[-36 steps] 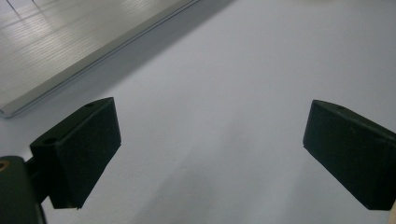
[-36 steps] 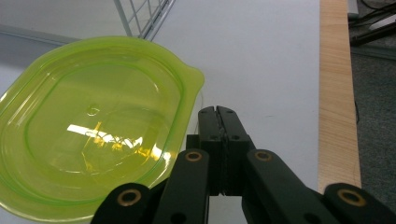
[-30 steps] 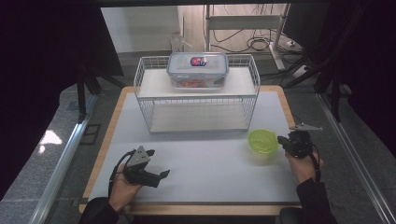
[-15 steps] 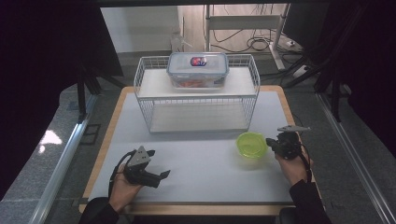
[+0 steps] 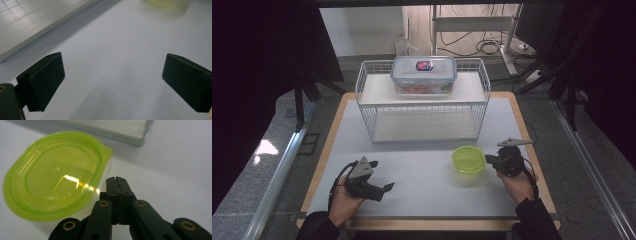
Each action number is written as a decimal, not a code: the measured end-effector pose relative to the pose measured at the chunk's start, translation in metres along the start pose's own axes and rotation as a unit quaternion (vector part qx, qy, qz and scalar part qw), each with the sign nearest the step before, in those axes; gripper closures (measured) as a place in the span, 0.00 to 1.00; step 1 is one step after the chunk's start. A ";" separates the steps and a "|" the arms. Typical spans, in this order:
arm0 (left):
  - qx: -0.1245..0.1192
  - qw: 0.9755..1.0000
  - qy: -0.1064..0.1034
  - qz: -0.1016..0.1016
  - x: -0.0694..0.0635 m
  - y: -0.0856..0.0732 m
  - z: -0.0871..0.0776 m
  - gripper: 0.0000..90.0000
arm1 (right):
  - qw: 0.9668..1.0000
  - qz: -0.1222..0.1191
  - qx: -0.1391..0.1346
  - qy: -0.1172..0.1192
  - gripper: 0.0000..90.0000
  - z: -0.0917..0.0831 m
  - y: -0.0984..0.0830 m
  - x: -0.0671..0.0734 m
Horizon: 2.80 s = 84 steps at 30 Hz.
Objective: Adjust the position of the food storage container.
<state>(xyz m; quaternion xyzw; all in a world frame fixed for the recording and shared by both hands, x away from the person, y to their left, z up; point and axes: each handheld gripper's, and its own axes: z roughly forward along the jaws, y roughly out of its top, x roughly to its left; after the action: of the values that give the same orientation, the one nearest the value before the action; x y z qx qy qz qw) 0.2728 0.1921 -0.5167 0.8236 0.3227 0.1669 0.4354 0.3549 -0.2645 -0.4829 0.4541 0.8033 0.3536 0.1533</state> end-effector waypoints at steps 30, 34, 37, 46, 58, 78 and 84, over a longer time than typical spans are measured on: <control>0.003 1.000 0.000 0.003 -0.001 0.000 0.001 0.05 | 0.998 -0.005 0.045 0.045 0.99 0.034 -0.002 0.010; 0.002 1.000 0.001 0.003 -0.001 0.000 0.001 0.05 | 0.997 -0.005 0.047 0.053 0.99 0.036 -0.002 0.013; 0.003 1.000 0.001 0.003 -0.001 0.000 0.001 0.05 | 0.997 -0.010 0.048 0.061 0.99 0.039 -0.001 0.017; 0.004 1.000 0.001 0.004 -0.001 0.000 0.001 0.05 | 0.994 -0.025 0.061 0.087 0.99 0.049 0.001 0.041; 0.005 1.000 0.001 0.005 -0.001 0.000 0.001 0.05 | 0.989 -0.049 0.073 0.121 0.99 0.063 0.004 0.072; 0.012 1.000 -0.001 0.007 -0.002 0.000 0.001 0.05 | 0.990 -0.094 0.060 0.086 0.81 0.055 0.007 0.075; 0.020 1.000 -0.003 0.010 -0.002 0.000 0.002 0.06 | 0.991 -0.107 0.034 0.075 0.65 0.039 0.005 0.067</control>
<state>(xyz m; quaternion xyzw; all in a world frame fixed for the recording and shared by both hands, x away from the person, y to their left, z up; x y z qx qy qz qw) 0.2722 0.1892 -0.5181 0.8359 0.3169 0.1620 0.4179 0.3437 -0.1901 -0.5016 0.3425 0.8681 0.3408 0.1138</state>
